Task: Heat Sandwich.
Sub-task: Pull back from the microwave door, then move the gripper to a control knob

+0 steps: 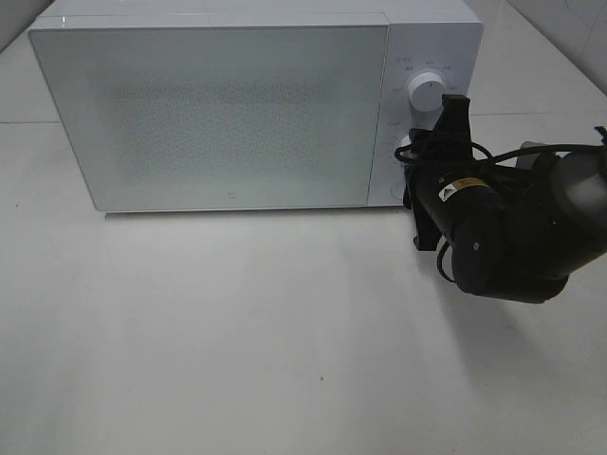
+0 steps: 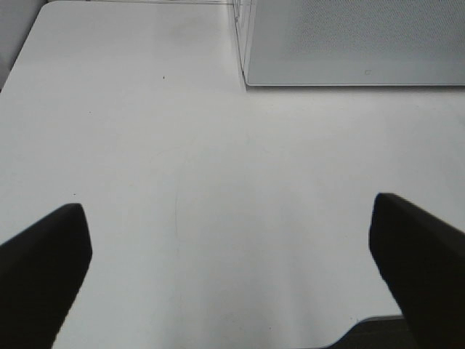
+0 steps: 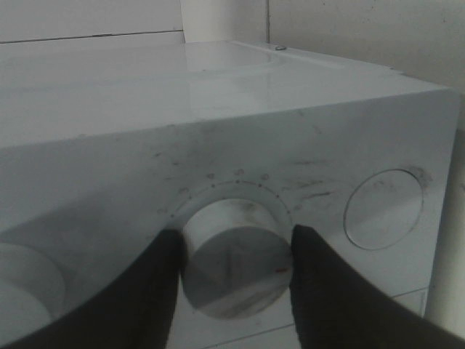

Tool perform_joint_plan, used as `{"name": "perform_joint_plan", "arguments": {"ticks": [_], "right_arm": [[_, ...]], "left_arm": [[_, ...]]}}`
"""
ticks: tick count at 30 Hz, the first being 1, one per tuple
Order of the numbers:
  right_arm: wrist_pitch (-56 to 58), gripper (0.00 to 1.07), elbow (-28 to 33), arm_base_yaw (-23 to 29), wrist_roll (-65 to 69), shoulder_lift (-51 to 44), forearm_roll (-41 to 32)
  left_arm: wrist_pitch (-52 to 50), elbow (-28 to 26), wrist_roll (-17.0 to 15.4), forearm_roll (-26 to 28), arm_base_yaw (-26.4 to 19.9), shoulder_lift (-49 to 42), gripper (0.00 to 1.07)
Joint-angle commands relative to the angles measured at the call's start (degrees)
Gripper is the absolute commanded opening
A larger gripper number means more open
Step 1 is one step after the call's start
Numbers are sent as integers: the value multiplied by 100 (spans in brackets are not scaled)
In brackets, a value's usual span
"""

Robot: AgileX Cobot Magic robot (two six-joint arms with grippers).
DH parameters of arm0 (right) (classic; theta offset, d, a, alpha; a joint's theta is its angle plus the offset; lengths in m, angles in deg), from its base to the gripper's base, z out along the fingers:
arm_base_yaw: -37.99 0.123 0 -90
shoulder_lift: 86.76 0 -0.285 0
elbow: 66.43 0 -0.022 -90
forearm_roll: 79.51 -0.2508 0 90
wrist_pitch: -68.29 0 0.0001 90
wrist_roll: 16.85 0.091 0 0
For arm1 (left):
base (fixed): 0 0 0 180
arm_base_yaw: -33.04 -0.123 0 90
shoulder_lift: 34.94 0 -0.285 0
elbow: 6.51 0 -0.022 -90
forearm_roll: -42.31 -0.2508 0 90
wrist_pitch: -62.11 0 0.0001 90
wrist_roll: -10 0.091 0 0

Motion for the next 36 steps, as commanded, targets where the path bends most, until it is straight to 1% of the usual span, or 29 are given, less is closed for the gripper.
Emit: {"name": "perform_joint_plan", "arguments": {"ticks": [1, 14, 18, 20, 21, 22, 23, 24, 25, 27, 28, 30, 31, 32, 33, 36], "right_arm": [[-653, 14, -120, 34, 6, -92, 178], [-647, 17, -120, 34, -132, -92, 246], [-647, 22, -120, 34, -132, -92, 292], [-647, 29, -120, 34, -132, -92, 292], [-647, 29, -120, 34, -132, -92, 292], [-647, 32, -120, 34, -132, -92, 292], [-647, 38, -120, 34, -132, -92, 292], [-659, 41, -120, 34, -132, -92, 292], [-659, 41, -120, 34, -132, -92, 292], [-670, 50, -120, 34, -132, -92, 286], [-682, 58, -120, 34, -132, -92, 264], [-670, 68, -120, 34, -132, -92, 252], [-670, 68, -120, 34, -132, -92, 252], [-647, 71, -120, 34, -132, -92, 252], [-636, 77, -120, 34, -132, -92, 252], [-642, 79, -120, 34, -132, -92, 275]], "left_arm": [[-23, 6, -17, 46, -23, -86, 99], [-23, 6, -17, 46, -23, -86, 99], [-23, 6, -17, 46, -23, -86, 99], [-23, 6, -17, 46, -23, -86, 99], [-23, 6, -17, 46, -23, -86, 99], [-23, 6, -17, 46, -23, -86, 99], [-23, 6, -17, 46, -23, -86, 99], [-23, 6, -17, 46, -23, -86, 99], [-23, 6, -17, 46, -23, -86, 99], [-23, 6, -17, 46, -23, -86, 99], [-23, 6, -17, 46, -23, -86, 99], [-23, 6, -17, 46, -23, -86, 99], [-23, 6, -17, 46, -23, -86, 99], [-23, 6, -17, 46, -23, -86, 99], [-23, 6, -17, 46, -23, -86, 99], [-23, 6, -17, 46, -23, -86, 99]]}}
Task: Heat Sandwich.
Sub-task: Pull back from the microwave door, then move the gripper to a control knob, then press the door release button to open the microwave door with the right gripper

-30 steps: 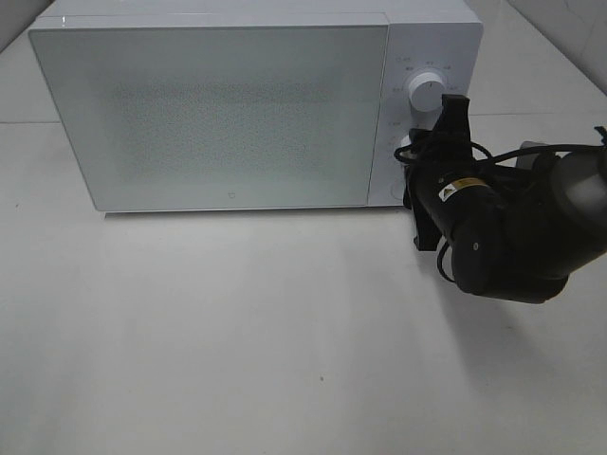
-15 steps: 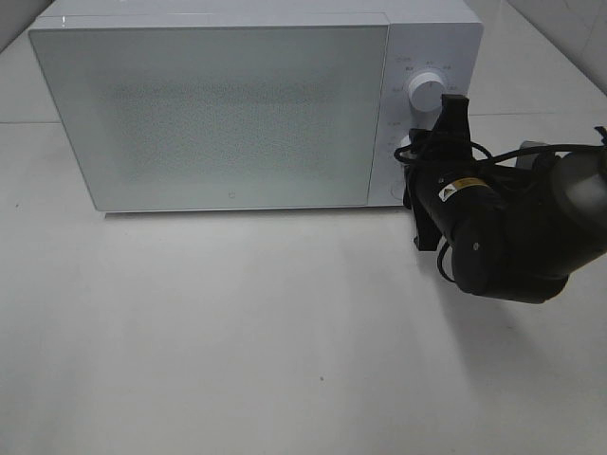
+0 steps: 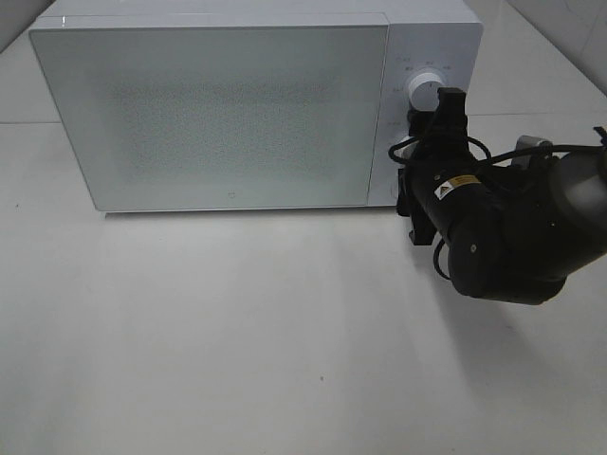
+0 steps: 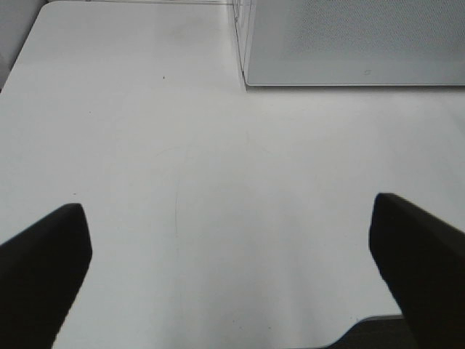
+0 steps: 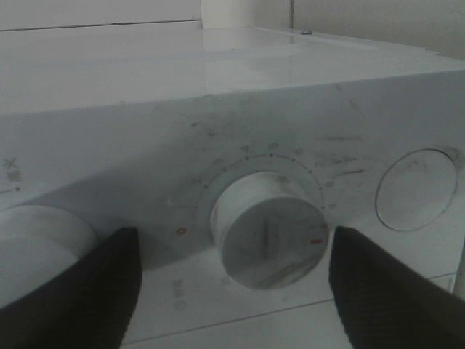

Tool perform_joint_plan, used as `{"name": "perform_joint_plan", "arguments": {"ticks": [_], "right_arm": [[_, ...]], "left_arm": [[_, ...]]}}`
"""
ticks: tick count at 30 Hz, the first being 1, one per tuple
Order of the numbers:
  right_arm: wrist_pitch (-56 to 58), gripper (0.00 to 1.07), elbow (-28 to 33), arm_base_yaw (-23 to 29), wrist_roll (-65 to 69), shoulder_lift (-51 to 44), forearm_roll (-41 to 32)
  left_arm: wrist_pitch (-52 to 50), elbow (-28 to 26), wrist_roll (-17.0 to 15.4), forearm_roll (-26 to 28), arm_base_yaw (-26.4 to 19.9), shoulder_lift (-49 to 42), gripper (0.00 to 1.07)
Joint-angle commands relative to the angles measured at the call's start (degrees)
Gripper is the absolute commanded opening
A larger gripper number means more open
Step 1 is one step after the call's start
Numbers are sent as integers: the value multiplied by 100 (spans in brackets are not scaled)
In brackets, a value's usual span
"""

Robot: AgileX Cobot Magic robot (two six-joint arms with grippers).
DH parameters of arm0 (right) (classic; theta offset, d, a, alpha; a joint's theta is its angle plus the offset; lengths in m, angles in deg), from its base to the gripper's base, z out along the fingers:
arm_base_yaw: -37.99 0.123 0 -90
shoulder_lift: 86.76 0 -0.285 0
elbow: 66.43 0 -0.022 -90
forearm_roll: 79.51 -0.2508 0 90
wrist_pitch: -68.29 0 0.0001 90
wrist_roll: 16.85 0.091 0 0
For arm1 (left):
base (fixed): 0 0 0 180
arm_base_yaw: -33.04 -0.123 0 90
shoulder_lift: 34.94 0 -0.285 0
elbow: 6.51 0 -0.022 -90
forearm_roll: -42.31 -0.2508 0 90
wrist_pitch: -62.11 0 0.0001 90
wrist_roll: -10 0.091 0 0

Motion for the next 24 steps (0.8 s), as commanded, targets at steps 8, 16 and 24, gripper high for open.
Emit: {"name": "perform_joint_plan", "arguments": {"ticks": [8, 16, 24], "right_arm": [[-430, 75, -80, -29, -80, -80, 258], [-80, 75, 401, -17, -92, -304, 447], [212, 75, 814, -17, -556, -705, 498]], "left_arm": [[-23, 6, -17, 46, -23, -86, 99], [-23, 6, -17, 46, -23, -86, 99], [-23, 6, -17, 46, -23, -86, 99]]}}
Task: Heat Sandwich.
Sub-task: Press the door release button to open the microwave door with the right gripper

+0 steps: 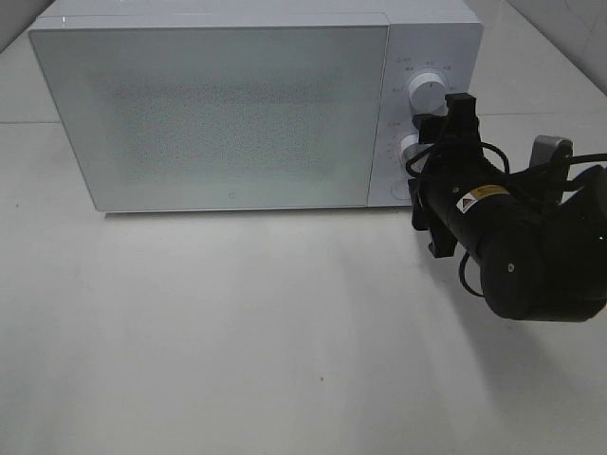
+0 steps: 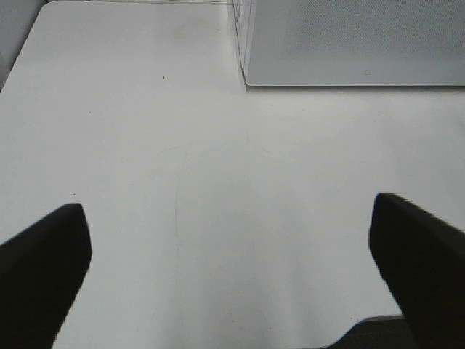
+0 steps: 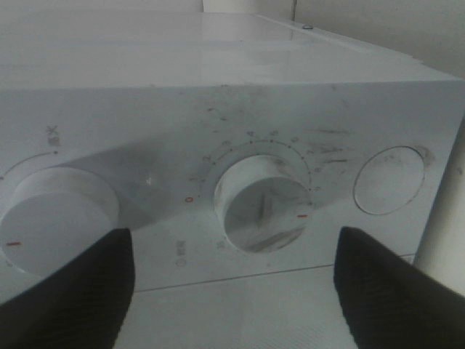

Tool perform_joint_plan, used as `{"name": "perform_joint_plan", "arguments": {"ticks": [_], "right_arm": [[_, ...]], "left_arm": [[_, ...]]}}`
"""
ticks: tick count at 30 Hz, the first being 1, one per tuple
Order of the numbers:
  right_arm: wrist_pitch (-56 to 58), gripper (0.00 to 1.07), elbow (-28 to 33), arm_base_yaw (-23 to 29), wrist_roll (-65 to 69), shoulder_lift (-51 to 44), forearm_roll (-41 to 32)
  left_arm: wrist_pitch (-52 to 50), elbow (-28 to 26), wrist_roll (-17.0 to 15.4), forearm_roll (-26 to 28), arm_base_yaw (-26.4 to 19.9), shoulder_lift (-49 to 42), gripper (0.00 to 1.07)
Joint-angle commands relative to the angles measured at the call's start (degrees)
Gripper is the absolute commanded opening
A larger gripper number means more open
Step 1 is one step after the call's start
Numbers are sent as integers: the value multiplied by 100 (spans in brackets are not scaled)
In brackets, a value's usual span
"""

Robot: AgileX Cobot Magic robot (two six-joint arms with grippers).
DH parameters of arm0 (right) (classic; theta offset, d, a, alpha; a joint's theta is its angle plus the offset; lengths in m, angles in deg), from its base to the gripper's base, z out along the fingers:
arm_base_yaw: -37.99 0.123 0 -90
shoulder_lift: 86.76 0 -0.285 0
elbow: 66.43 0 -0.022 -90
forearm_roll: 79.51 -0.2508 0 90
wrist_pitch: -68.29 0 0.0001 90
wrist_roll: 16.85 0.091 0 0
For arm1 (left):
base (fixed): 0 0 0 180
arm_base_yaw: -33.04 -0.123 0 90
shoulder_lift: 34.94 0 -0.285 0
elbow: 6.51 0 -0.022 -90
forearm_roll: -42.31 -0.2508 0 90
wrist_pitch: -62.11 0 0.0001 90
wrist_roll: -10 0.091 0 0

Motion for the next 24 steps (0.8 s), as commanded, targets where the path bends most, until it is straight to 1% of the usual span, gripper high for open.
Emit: {"name": "perform_joint_plan", "arguments": {"ticks": [1, 3, 8, 11, 12, 13, 16, 17, 18, 22, 24], "right_arm": [[315, 75, 178, -11, -275, -292, 92], [607, 75, 321, -11, -487, -487, 86], [796, 75, 481, -11, -837, -699, 86], [1243, 75, 642, -11, -1432, -1054, 109], [1616, 75, 676, -23, -1799, -1261, 143], [1616, 75, 676, -23, -1799, -1261, 143], [2309, 75, 676, -23, -2544, -1604, 218], [2739, 75, 676, -23, -3088, -1793, 218], [2739, 75, 676, -23, -3088, -1793, 218], [3518, 75, 676, -23, -4309, -2154, 212], [3673, 75, 670, -23, -4538, -2217, 212]], "left_arm": [[-23, 6, -17, 46, -23, -86, 99], [-23, 6, -17, 46, -23, -86, 99], [-23, 6, -17, 46, -23, -86, 99], [-23, 6, -17, 46, -23, -86, 99], [-23, 6, -17, 46, -23, -86, 99], [-23, 6, -17, 46, -23, -86, 99], [-23, 6, -17, 46, -23, -86, 99], [-23, 6, -17, 46, -23, -86, 99], [-23, 6, -17, 46, -23, -86, 99], [-23, 6, -17, 46, -23, -86, 99], [-23, 6, -17, 46, -23, -86, 99]]}}
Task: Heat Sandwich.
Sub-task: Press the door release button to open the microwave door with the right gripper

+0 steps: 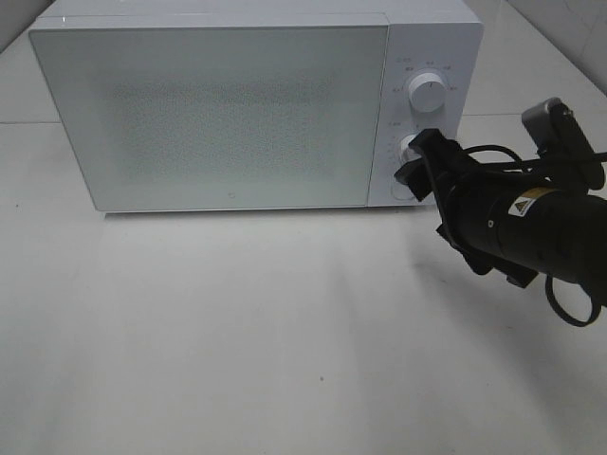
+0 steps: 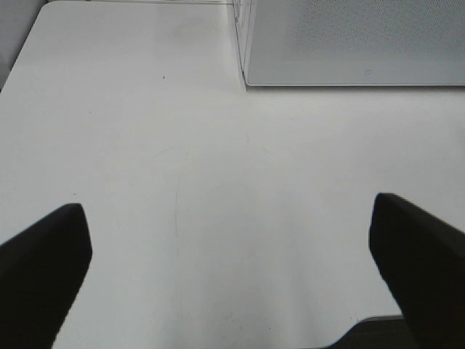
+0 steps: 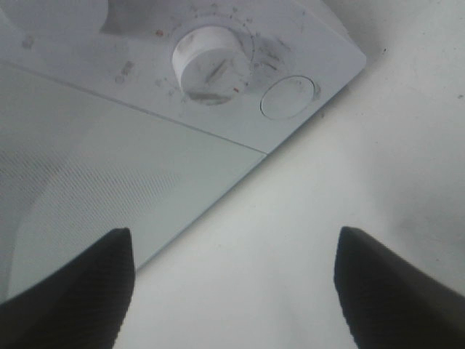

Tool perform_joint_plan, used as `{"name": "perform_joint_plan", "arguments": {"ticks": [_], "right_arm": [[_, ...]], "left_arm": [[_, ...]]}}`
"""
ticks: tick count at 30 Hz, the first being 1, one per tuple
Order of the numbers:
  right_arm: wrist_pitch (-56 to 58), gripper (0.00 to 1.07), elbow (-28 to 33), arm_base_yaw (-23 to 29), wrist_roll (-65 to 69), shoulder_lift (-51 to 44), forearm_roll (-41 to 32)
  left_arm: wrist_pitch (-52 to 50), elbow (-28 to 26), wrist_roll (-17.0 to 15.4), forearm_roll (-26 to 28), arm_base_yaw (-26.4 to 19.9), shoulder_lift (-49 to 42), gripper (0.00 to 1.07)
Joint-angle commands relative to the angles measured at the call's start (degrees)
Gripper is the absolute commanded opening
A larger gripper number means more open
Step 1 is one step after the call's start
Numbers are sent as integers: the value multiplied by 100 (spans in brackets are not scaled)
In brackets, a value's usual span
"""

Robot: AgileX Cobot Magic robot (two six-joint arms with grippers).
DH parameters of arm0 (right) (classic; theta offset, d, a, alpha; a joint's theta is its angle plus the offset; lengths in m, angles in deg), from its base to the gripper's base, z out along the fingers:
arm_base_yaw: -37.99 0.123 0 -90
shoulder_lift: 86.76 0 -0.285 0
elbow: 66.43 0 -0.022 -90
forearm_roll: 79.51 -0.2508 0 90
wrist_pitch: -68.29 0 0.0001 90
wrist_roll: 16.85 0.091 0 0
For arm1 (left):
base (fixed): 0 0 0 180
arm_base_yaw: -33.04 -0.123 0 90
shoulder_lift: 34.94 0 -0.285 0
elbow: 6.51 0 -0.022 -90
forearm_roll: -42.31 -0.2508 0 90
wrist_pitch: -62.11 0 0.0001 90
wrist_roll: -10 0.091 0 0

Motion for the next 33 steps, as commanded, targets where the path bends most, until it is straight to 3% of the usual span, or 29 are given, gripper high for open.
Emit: {"name": "perform_joint_plan", "arguments": {"ticks": [1, 15, 33], "right_arm": [[590, 75, -23, -23, -991, -246, 74], [3541, 75, -1008, -23, -4383, -665, 143], [6434, 75, -1375, -23, -4314, -2126, 1971]], "left_arm": [[-23, 6, -17, 46, -23, -86, 99], [-23, 6, -17, 46, -23, -86, 99], [-23, 6, -17, 46, -23, -86, 99]]}}
